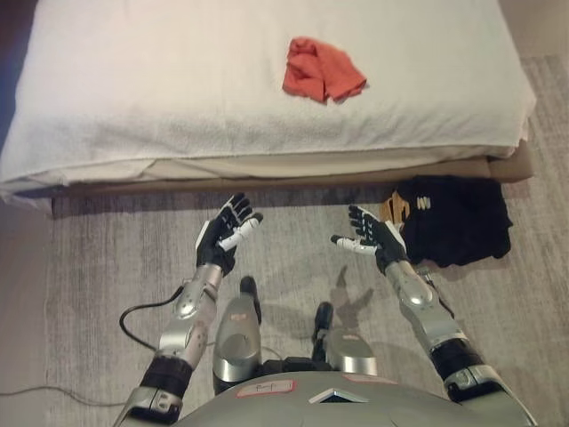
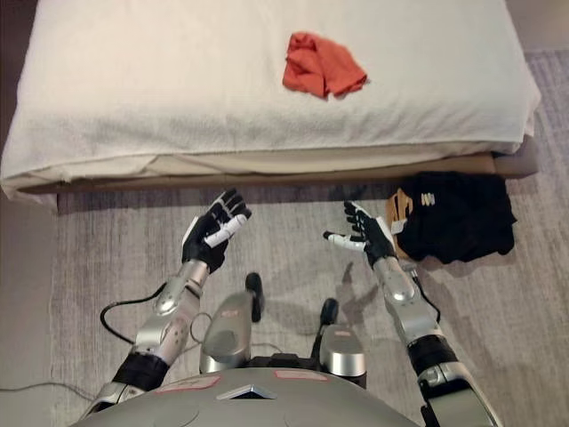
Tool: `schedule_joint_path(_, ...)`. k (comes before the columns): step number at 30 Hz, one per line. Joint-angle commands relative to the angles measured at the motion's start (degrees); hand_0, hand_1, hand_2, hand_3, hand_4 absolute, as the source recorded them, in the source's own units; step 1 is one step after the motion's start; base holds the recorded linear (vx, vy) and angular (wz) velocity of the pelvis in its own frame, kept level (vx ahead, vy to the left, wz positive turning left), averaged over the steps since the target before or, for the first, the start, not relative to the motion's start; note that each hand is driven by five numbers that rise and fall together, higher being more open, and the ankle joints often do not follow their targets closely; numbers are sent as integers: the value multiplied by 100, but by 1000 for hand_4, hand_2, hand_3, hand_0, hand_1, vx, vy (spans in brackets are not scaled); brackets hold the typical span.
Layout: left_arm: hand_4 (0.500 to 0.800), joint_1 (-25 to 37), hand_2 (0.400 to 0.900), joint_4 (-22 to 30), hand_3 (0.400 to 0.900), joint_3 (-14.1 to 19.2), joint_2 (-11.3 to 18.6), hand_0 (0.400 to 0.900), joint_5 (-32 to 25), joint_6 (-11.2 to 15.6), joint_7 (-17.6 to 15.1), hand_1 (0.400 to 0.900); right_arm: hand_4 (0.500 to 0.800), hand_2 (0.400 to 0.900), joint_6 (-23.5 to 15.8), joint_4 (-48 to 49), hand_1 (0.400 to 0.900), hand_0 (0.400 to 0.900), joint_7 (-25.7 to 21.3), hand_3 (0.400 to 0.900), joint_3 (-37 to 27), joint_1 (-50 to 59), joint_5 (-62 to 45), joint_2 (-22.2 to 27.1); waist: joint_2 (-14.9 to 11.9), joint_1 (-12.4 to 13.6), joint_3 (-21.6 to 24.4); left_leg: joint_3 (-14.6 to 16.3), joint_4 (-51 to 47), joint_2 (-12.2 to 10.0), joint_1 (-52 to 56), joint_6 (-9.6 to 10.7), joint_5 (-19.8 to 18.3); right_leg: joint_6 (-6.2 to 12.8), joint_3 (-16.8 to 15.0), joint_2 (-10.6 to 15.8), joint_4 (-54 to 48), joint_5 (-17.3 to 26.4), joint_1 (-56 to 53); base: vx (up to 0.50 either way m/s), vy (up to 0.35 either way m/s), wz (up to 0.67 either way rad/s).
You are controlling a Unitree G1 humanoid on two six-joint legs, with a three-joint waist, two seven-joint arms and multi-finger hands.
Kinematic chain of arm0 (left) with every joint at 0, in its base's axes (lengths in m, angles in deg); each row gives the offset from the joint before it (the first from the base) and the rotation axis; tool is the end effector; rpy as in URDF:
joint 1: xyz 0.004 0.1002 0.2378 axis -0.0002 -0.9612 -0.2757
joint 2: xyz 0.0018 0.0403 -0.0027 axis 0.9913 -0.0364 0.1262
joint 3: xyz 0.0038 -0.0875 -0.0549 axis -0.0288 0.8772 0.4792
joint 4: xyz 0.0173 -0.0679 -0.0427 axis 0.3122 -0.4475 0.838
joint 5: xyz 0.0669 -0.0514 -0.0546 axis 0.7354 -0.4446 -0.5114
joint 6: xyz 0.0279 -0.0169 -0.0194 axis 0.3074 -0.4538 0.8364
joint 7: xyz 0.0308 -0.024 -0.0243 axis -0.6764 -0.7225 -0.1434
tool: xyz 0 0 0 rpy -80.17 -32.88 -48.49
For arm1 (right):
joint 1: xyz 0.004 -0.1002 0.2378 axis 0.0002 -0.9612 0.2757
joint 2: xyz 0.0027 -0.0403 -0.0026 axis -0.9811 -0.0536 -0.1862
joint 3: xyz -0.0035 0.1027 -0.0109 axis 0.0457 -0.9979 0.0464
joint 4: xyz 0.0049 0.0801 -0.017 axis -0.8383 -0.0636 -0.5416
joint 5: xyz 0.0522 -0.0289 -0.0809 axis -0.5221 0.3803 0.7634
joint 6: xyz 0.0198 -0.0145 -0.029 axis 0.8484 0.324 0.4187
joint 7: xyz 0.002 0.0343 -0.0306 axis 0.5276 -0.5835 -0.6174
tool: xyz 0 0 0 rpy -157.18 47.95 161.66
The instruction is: Put the clothes on the bed into the basket.
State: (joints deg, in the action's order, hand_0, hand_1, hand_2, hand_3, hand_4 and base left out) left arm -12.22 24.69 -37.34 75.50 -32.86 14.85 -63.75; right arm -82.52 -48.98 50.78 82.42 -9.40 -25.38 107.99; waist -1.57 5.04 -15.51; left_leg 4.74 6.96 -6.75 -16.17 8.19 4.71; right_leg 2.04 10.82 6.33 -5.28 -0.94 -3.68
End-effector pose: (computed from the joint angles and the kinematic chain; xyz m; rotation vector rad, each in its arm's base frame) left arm 0.1706 0.1771 -0.0173 -0.2967 0.2577 -0.0508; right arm 0.1847 -0.2008 -0.0273 -0.2548 0.3725 0.1287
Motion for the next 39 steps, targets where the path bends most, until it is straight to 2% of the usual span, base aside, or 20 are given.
schedule_joint_path(1, 800, 20, 900, 452, 900, 212, 227, 900, -104, 516, 51, 900, 800, 900, -498, 419, 900, 900, 11, 900, -24, 379, -163, -42, -57, 183, 470, 300, -853, -67, -238, -196, 924, 231, 584, -521, 28, -643, -932, 373, 263, -42)
schedule_joint_path(6, 800, 155, 900, 532, 900, 184, 546, 900, -105, 476, 11, 900, 800, 900, -454, 376, 900, 900, 93, 900, 29, 314, -251, -349, -522, 284, 601, 247, 333, 334, -533, -584, 166, 448, 568, 76, 1193, -428, -834, 437, 304, -12)
schedule_joint_path(9, 800, 114, 900, 607, 900, 192, 665, 900, -64, 437, 7, 900, 800, 900, -422, 429, 900, 900, 128, 900, 61, 334, -219, -425, -632, 300, 706, 229, 245, 692, -186, -930, -250, 670, 598, 516, 2538, 691, -325, 372, 395, -4)
schedule_joint_path(10, 800, 114, 900, 607, 900, 192, 666, 900, -63, 437, 6, 900, 800, 900, -422, 428, 900, 900, 128, 900, 61, 336, -218, -427, -641, 307, 707, 241, 240, 701, -184, -937, -254, 679, 586, 529, 2551, 687, -315, 274, 333, -2)
schedule_joint_path(11, 800, 137, 900, 597, 900, 207, 703, 900, -65, 423, -4, 900, 800, 900, -401, 413, 900, 900, 140, 900, 74, 361, -223, -477, -605, 287, 695, 229, 128, 797, 32, -1056, -380, 730, 583, 629, 3186, 1025, -63, 355, 501, 7)
schedule_joint_path(12, 800, 114, 900, 657, 900, 235, 767, 900, -41, 400, -28, 900, 800, 900, -382, 430, 900, 900, 141, 900, 120, 394, -208, -558, -440, 187, 626, 199, -77, 940, 504, -1281, -565, 889, 767, 848, 4360, 1374, 360, 353, 499, 9)
schedule_joint_path(13, 800, 113, 900, 659, 900, 238, 767, 900, -41, 399, -29, 900, 800, 900, -382, 429, 900, 900, 141, 900, 122, 395, -208, -558, -449, 185, 617, 203, -88, 955, 518, -1288, -564, 897, 760, 863, 4375, 1366, 359, 478, 577, 13)
schedule_joint_path(15, 800, 111, 900, 663, 900, 226, 797, 900, 48, 350, -37, 900, 800, 900, -326, 492, 900, 900, 168, 900, 134, 377, -135, -623, -273, 57, 526, 216, -555, 1031, 1234, -1434, -696, 1034, 1173, 1267, 4952, 1363, 819, 444, 383, 5)
schedule_joint_path(18, 800, 49, 900, 662, 900, 199, 777, 900, 17, 338, 33, 900, 800, 900, -297, 515, 900, 900, 211, 900, 97, 266, -116, -593, -192, 13, 502, 215, -869, 1036, 1644, -1415, -693, 1054, 1540, 1418, 4484, 1254, 875, 327, 139, -11)
schedule_joint_path(19, 800, -5, 900, 695, 900, 187, 773, 900, -44, 335, 77, 900, 800, 900, -288, 474, 900, 900, 191, 900, 52, 195, -115, -561, -136, 56, 490, 264, -1025, 957, 1783, -1308, -683, 1036, 1988, 1577, 3498, 1063, 897, 287, -4, -20)
schedule_joint_path(21, 800, -71, 900, 683, 900, 229, 761, 900, -61, 332, 115, 900, 800, 900, -273, 425, 900, 900, 180, 900, 16, 162, -91, -556, -109, 118, 472, 275, -1157, 812, 1865, -1134, -658, 1095, 2321, 1528, 2232, 1141, 875, 289, -87, -21)
schedule_joint_path(24, 800, -128, 900, 676, 900, 346, 782, 900, -39, 351, 117, 900, 800, 900, -267, 406, 900, 900, 93, 900, -6, 219, -93, -594, -191, 161, 469, 275, -1196, 631, 1898, -832, -700, 1238, 2058, 1155, 140, 1742, 1024, 264, -157, 12)
schedule_joint_path(26, 800, -30, 900, 676, 900, 387, 804, 900, 18, 343, 93, 900, 800, 900, -249, 517, 900, 900, 9, 900, -78, 234, -44, -609, -171, 73, 454, 233, -1196, 549, 1915, -724, -746, 1296, 1559, 1204, 28, 1977, 1451, 241, -75, 56)
schedule_joint_path(27, 800, -29, 900, 675, 900, 387, 803, 900, 18, 343, 92, 900, 800, 900, -245, 521, 900, 900, 8, 900, -79, 233, -43, -609, -170, 76, 458, 235, -1196, 546, 1911, -723, -748, 1296, 1556, 1200, 28, 1978, 1457, 279, -57, 97)
schedule_joint_path(28, 800, 132, 900, 636, 900, 326, 742, 900, 25, 352, 138, 900, 800, 900, -261, 628, 900, 900, -28, 900, -148, 198, -59, -562, -287, 19, 431, 53, -1196, 729, 1865, -694, -788, 1281, 1506, 1336, 28, 1978, 1416, 338, -110, 94)
schedule_joint_path(30, 800, 244, 900, 609, 900, 287, 639, 900, 12, 374, 180, 900, 800, 900, -308, 688, 900, 900, -46, 900, -258, 215, -93, -506, -199, 20, 493, -46, -1196, 509, 1991, -537, -996, 1286, 1832, 1278, 28, 1910, 1251, 511, -229, 109)
schedule_joint_path(33, 800, 156, 900, 646, 900, 342, 614, 900, -74, 341, 232, 900, 800, 900, -336, 694, 900, 900, 27, 900, -295, 173, -224, -452, -122, -103, 730, -168, -983, 79, 2266, -355, -1221, 1140, 1828, 987, 28, 1504, 956, 592, -304, 80)
schedule_joint_path(35, 800, -62, 900, 774, 900, 430, 621, 900, -60, 322, 347, 900, 800, 900, -383, 717, 900, 900, 161, 900, -132, 183, -271, -351, -32, -24, 743, -229, 646, -193, 1875, -170, -1070, 881, 1810, 602, 28, 1151, 679, 452, -318, -11)
schedule_joint_path(37, 800, -143, 900, 836, 900, 460, 570, 900, -107, 323, 322, 900, 800, 900, -385, 643, 900, 900, 155, 900, 53, 320, -237, -278, 38, 236, 545, -414, 3062, -223, 962, -179, -755, 560, 1741, 311, 28, 792, 426, 270, -281, -34)
schedule_joint_path(39, 800, -214, 900, 870, 900, 461, 521, 900, -307, 281, 330, 900, 800, 900, -368, 640, 900, 900, 157, 900, 141, 449, -260, -192, 47, 438, 304, -415, 3991, -143, 322, -244, -585, 382, 1780, 196, 28, 514, 249, 167, -173, -32)
